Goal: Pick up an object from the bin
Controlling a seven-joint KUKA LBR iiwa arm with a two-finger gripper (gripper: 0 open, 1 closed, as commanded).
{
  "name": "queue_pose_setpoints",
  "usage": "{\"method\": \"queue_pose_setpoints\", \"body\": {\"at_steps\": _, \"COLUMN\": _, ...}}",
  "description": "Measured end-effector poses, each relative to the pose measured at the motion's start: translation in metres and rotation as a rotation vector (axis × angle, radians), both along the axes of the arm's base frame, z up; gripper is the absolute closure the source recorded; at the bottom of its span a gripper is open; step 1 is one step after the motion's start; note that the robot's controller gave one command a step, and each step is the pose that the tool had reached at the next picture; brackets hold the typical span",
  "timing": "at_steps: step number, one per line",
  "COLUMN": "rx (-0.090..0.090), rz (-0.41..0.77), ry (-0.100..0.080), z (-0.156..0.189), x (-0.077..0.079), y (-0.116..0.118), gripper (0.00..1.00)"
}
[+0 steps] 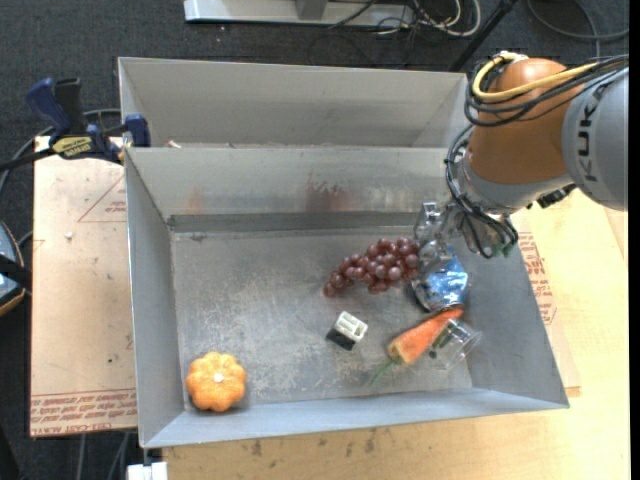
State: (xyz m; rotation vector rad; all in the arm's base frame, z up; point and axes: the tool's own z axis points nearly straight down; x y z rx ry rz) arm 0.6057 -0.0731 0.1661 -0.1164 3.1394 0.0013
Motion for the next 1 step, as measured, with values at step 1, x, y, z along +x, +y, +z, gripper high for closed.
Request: {"method": "queue_pose_setpoints", "body": {"at_steps": 1, "rx": 0.000, "rz": 0.000, "ry": -0.002, "z": 0.0150, "x": 0.0005, "y": 0.0000, "gripper": 1.00}}
